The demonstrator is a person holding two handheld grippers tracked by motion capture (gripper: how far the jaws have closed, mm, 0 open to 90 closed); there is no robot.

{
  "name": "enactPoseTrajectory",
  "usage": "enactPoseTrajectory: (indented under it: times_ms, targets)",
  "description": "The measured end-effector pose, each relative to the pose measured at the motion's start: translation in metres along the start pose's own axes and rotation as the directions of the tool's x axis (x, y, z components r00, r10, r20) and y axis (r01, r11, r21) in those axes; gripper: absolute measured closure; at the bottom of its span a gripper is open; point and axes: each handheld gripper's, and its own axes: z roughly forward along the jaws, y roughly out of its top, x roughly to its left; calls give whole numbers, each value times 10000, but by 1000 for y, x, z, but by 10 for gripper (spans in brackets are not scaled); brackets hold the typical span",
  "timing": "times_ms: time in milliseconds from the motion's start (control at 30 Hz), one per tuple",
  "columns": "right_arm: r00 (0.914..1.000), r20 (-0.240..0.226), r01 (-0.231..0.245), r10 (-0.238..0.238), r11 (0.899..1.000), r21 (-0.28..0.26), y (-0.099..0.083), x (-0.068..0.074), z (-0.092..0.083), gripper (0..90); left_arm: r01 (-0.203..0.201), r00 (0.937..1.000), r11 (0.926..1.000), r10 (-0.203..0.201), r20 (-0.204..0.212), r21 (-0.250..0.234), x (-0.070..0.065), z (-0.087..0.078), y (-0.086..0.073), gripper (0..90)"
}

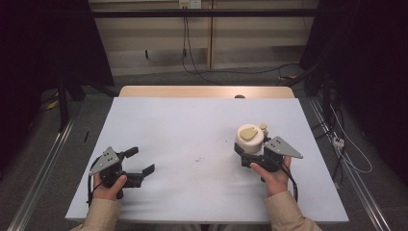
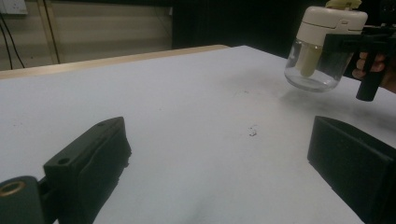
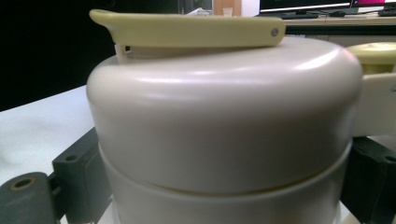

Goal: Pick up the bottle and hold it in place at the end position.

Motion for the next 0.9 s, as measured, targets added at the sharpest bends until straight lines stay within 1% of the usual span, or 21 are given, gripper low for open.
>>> enactPoseTrajectory:
  times_ms: [167, 267, 300, 467, 600, 800, 900]
  targets:
    - [10000, -42, -29, 29, 10000, 46, 0, 1, 5, 70, 20, 10000, 10000, -20, -6, -33, -1, 0, 0, 47]
    - [10000, -65, 47, -47, 10000, 37, 0, 2, 7, 70, 15, 10000, 10000, -15, -3, -25, -1, 0, 0, 47]
    - [9999, -152, 32, -32, 10000, 1, 1, 4, 9, 71, -2, 10000, 10000, 2, 9, -5, -1, 0, 0, 47]
    - [9996, -275, 27, -28, 10000, -22, 2, 6, 15, 70, 13, 10000, 10000, -14, 68, 43, -1, 0, 0, 47]
    - [9994, -346, -29, 28, 10000, -26, 2, 8, 19, 71, 69, 10000, 10000, -69, 52, 19, -1, 1, -1, 47]
    - [9990, -457, 30, -31, 10000, -11, 2, 11, 27, 70, 27, 10000, 10000, -27, 34, 35, -1, 0, -1, 47]
    - [9986, -529, -12, 9, 10000, -43, 2, 12, 30, 70, 60, 10000, 10000, -60, 8, 23, 0, 0, -1, 47]
